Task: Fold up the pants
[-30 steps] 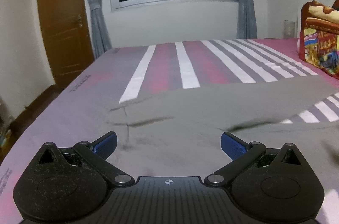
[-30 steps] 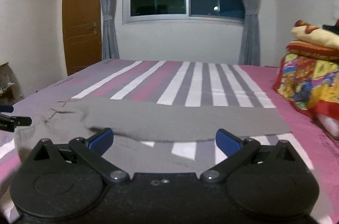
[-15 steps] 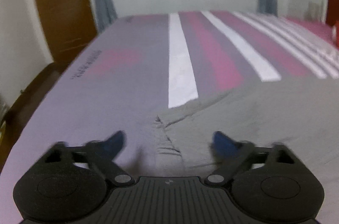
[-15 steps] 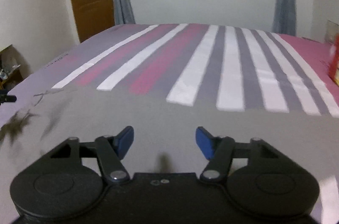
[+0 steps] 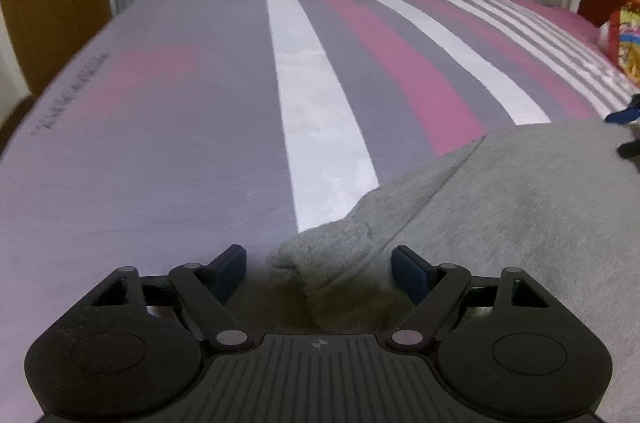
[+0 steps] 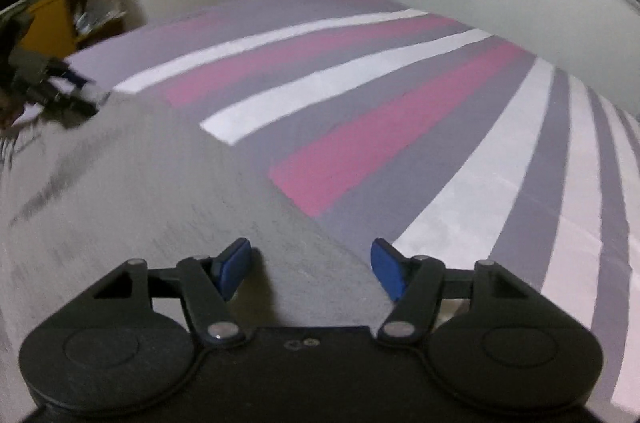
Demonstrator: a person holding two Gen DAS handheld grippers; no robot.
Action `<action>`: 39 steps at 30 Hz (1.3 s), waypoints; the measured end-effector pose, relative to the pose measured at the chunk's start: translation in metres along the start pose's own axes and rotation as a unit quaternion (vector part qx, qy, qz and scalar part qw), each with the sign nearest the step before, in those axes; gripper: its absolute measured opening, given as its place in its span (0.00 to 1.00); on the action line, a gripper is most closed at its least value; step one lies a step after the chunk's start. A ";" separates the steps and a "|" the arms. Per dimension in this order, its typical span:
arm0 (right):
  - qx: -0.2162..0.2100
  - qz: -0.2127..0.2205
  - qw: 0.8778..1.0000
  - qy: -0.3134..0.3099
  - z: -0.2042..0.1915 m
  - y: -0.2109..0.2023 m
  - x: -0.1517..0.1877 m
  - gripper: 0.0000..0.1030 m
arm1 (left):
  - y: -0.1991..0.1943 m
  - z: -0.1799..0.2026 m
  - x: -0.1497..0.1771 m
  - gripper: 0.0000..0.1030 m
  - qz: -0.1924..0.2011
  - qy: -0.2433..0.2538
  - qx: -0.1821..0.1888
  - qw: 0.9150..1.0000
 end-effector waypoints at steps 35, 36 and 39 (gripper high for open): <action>0.041 0.036 0.998 0.042 -0.176 -0.181 0.172 0.18 | -0.221 0.112 0.202 0.18 0.074 -0.107 -0.033 0.991; 0.042 0.043 0.996 0.071 -0.174 -0.184 0.177 0.19 | -0.227 0.112 0.210 0.19 0.079 -0.127 -0.035 0.988; 0.010 0.072 0.981 0.178 -0.164 -0.209 0.187 0.34 | -0.251 0.105 0.230 0.44 0.094 -0.188 -0.041 0.977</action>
Point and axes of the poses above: each gripper's, at about its wrist camera, not at the fingertips, and y roughly the way its jaws point, z to its right, x to its underside, the point moved 8 cm from there along y, roughly the way its jaws point, and after that the axes turned 7 degrees about y, right-handed, at the moved point
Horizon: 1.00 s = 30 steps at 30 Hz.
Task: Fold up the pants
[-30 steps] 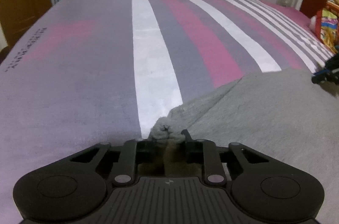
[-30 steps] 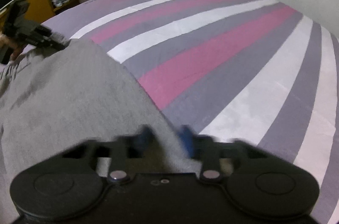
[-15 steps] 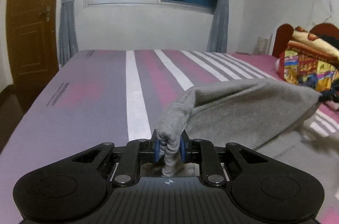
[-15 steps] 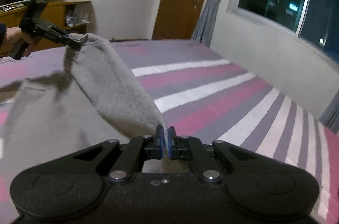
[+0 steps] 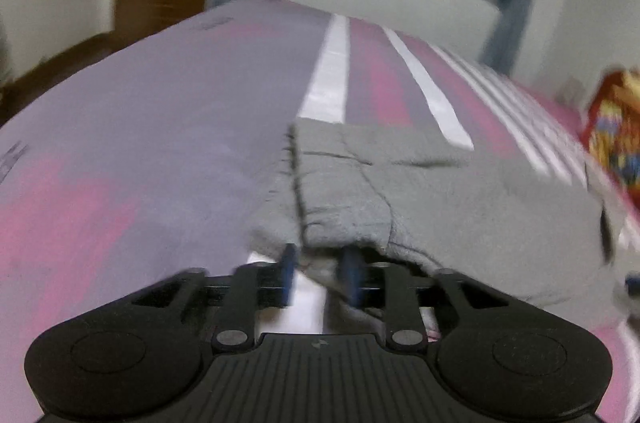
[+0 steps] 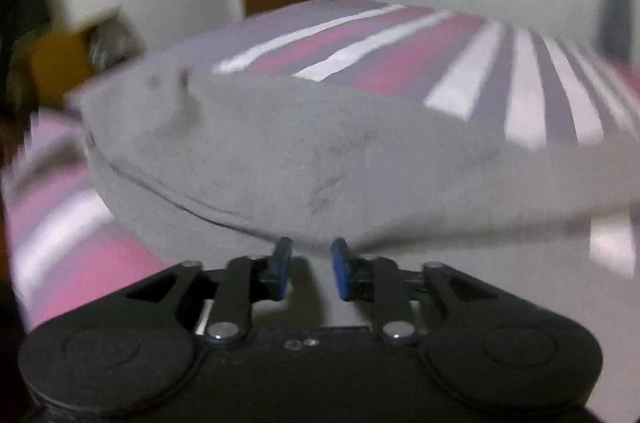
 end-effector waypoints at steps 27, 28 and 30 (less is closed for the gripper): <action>0.041 -0.014 0.951 0.305 0.068 0.047 -0.019 0.08 | 0.031 -0.003 0.001 0.25 -0.008 -0.238 0.113 0.965; 0.039 -0.005 0.954 0.298 0.066 0.043 -0.020 0.05 | 0.029 -0.002 -0.010 0.24 0.001 -0.225 0.116 0.967; 0.023 0.029 0.962 0.271 0.051 0.018 -0.023 0.05 | 0.017 -0.006 -0.022 0.24 0.019 -0.216 0.122 0.969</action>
Point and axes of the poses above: each gripper's, at about its wrist camera, not at the fingertips, and y roughly the way its jaws point, z to its right, x to its underside, the point moved 8 cm from there along y, roughly the way its jaws point, and after that the axes turned 7 degrees about y, right-handed, at the moved point
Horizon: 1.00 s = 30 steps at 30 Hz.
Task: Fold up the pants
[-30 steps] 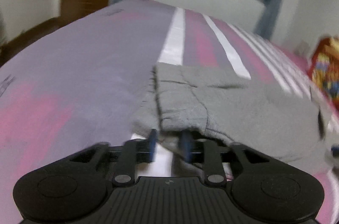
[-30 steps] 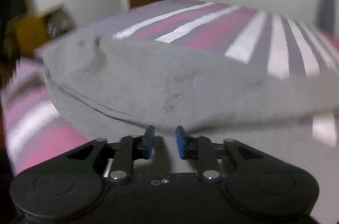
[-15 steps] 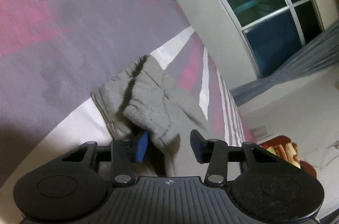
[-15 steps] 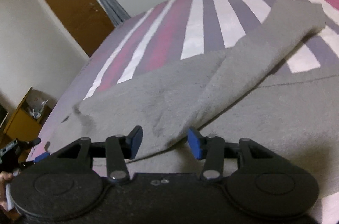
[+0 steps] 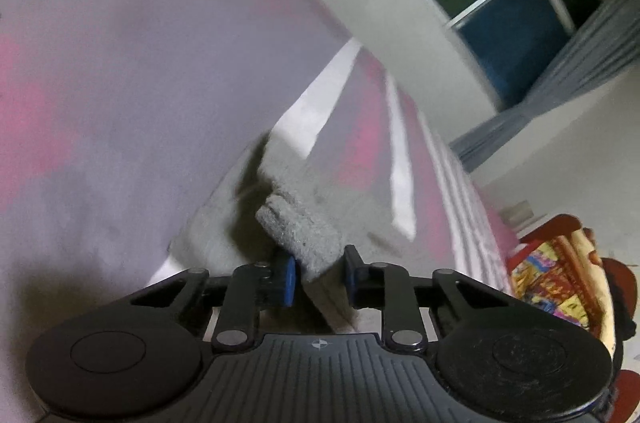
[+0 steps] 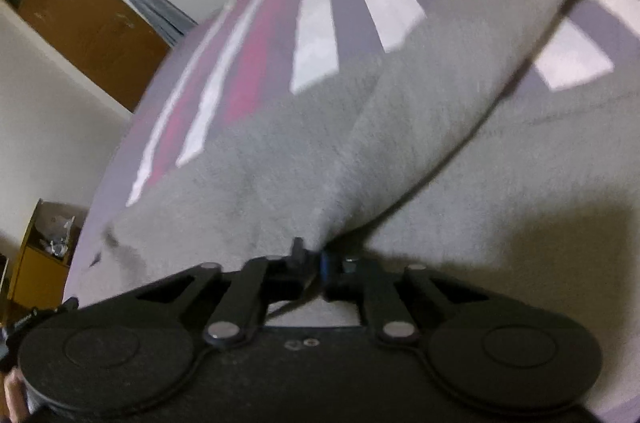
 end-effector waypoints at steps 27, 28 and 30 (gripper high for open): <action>0.010 -0.029 0.999 -0.016 0.022 -0.028 0.086 0.12 | -0.006 -0.008 0.027 0.59 -0.067 0.146 -0.163 0.973; 0.010 -0.032 0.999 -0.023 0.020 -0.028 0.086 0.18 | -0.010 -0.006 0.028 0.67 -0.061 0.147 -0.178 0.971; 0.013 -0.024 0.999 -0.027 0.019 -0.040 0.082 0.33 | -0.025 0.004 0.030 0.70 -0.043 0.146 -0.166 0.974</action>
Point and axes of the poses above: each gripper's, at about its wrist camera, not at the fingertips, and y roughly the way its jaws point, z to its right, x to its underside, the point moved 8 cm from there along y, roughly the way its jaws point, and after that the axes turned 7 degrees about y, right-handed, at the moved point
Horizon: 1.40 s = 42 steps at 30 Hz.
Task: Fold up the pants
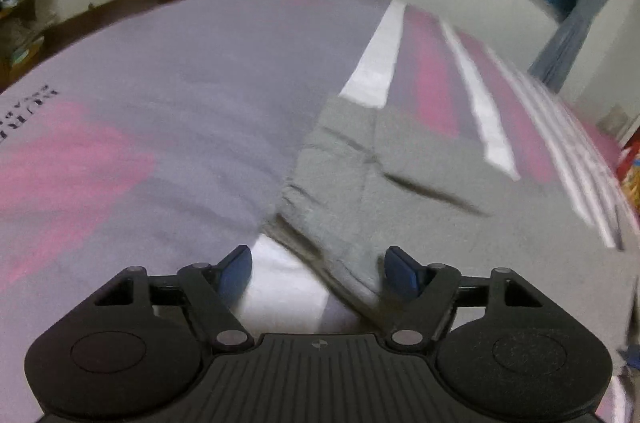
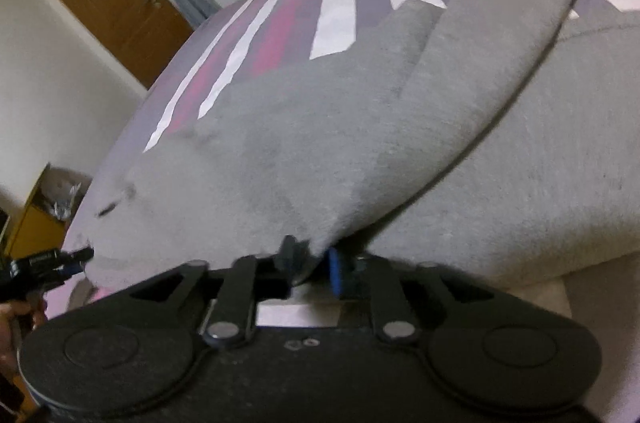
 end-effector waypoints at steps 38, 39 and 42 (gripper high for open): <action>0.149 0.112 0.982 0.001 0.067 -0.070 -0.063 0.04 | 0.044 0.031 0.032 0.96 -0.068 0.017 -0.012 0.997; 0.141 0.123 0.982 0.018 0.069 -0.081 -0.054 0.04 | 0.044 0.031 0.032 0.96 -0.068 0.017 -0.012 0.997; 0.155 0.100 0.982 0.036 0.087 -0.089 -0.022 0.04 | 0.046 0.032 0.033 0.96 -0.067 0.019 -0.014 0.997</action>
Point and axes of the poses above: each gripper's, at about its wrist camera, not at the fingertips, and y roughly the way its jaws point, z to its right, x to its underside, the point moved 8 cm from there along y, roughly the way its jaws point, and after that the axes turned 7 degrees about y, right-handed, at the moved point
